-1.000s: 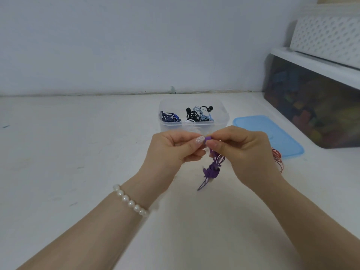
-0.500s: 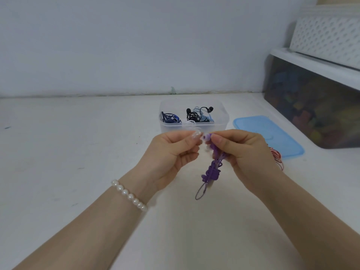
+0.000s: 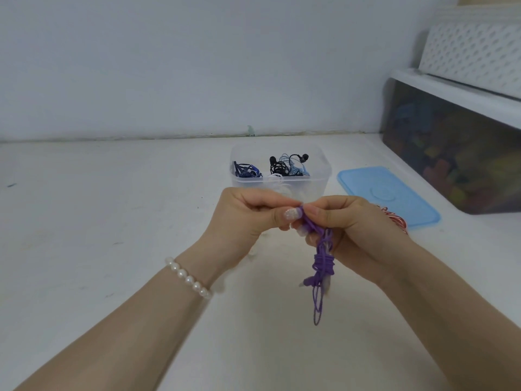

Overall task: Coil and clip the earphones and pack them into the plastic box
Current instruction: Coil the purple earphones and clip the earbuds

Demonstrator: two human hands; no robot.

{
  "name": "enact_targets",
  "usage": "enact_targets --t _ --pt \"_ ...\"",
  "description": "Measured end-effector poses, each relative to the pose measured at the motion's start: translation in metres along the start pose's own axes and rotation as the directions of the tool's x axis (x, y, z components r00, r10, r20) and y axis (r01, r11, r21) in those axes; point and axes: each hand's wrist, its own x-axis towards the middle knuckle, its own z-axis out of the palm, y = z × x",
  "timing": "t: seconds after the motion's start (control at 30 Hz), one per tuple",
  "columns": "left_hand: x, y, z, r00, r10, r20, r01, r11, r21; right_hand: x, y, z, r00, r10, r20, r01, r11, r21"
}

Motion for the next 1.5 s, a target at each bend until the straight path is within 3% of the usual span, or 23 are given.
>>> enact_targets --t 0.27,0.43,0.7,1.1,1.3,1.5 --pt "0.0 0.002 0.002 0.992 0.127 -0.014 -0.126 0.989 0.081 -0.003 0.0 0.003 1.0 0.023 -0.015 -0.023 0.999 0.022" --pt "-0.002 -0.003 0.008 0.988 0.138 -0.065 -0.129 0.983 0.133 0.002 0.004 0.001 0.986 -0.077 -0.15 0.068 0.996 -0.064" --pt "0.0 -0.005 0.011 0.979 0.002 -0.205 0.015 0.997 0.082 0.011 0.015 0.002 0.935 -0.18 -0.306 0.143 0.98 -0.141" --pt "-0.002 -0.009 0.01 0.988 0.104 -0.115 -0.078 0.974 0.212 0.012 0.013 -0.005 0.965 -0.144 -0.221 0.103 0.977 -0.188" --pt "0.006 -0.012 0.008 0.973 0.089 -0.213 -0.038 0.972 0.233 0.013 0.017 -0.003 0.968 -0.159 -0.195 0.128 0.978 -0.163" --pt "0.013 -0.011 0.002 0.959 0.021 -0.283 0.011 0.994 0.111 0.015 0.018 0.001 0.96 -0.131 -0.247 0.105 0.988 -0.114"
